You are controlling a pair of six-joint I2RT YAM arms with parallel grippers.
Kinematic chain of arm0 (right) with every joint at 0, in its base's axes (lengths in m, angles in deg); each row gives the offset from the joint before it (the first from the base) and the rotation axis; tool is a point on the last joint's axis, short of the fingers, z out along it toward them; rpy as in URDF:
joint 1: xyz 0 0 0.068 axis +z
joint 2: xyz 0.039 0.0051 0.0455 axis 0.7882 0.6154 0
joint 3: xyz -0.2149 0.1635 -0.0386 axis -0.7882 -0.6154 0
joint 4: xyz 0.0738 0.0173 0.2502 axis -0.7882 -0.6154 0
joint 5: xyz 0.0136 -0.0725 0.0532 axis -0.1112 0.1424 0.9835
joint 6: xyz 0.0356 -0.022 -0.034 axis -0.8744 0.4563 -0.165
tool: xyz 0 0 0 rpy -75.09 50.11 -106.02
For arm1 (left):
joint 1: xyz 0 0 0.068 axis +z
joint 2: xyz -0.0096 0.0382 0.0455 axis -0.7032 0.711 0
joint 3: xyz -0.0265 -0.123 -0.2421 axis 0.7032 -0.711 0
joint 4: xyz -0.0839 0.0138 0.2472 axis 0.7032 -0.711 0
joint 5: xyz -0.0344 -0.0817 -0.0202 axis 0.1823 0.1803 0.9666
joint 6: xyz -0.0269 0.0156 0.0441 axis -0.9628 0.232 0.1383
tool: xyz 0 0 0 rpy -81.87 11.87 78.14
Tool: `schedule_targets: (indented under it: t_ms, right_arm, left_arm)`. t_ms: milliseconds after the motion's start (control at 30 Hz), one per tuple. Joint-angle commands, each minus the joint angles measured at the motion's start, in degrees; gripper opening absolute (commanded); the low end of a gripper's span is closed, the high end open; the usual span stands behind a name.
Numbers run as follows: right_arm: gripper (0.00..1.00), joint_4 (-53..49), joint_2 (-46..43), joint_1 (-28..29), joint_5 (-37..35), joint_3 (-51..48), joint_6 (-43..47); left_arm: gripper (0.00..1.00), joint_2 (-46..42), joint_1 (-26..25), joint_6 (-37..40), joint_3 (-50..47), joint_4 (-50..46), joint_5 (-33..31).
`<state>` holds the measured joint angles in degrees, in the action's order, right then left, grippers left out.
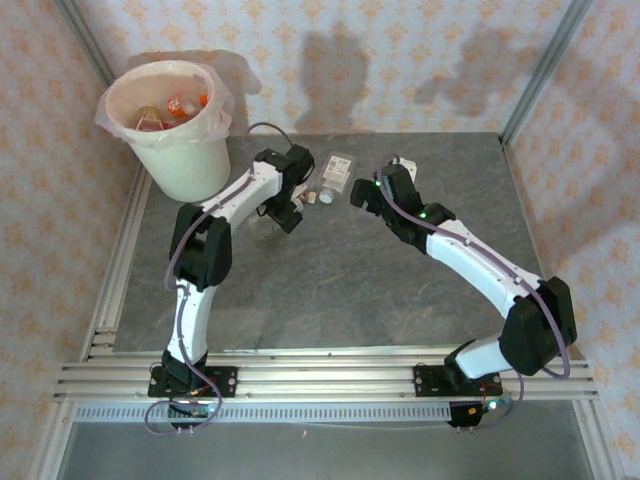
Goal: Put the plastic bottles in the bin
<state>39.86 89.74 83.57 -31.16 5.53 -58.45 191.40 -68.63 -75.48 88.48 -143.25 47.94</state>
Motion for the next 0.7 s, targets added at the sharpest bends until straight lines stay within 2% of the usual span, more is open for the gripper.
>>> schedule_targets:
  t_ms: [0, 100, 200, 467, 667]
  right_arm:
    - [0.99, -1.77, -0.77, 0.12, -2.22, 0.93, 0.28]
    - [0.99, -1.75, -1.32, 0.13, -2.61, 0.37, 0.47]
    - [0.99, -1.74, -1.62, 0.09, -2.89, 0.12, 0.83]
    - [0.99, -1.49, -1.86, 0.11, -3.21, 0.10, 0.36]
    - [1.00, -1.50, -1.41, 0.12, -3.02, 0.41, 0.27]
  left_arm:
    - [1.00, 0.63, 0.89, 3.81, 1.87, -1.58, -0.27]
    - [0.97, 2.34, 2.55, 5.26, 2.12, -0.23, 3.85]
    - [0.88, 4.46, 3.85, 5.71, 2.82, -0.05, 7.43]
    - [0.76, 5.05, 4.71, 4.44, -1.20, 3.86, 8.37]
    - [0.60, 0.55, 4.56, 4.01, -5.59, 7.29, 8.89]
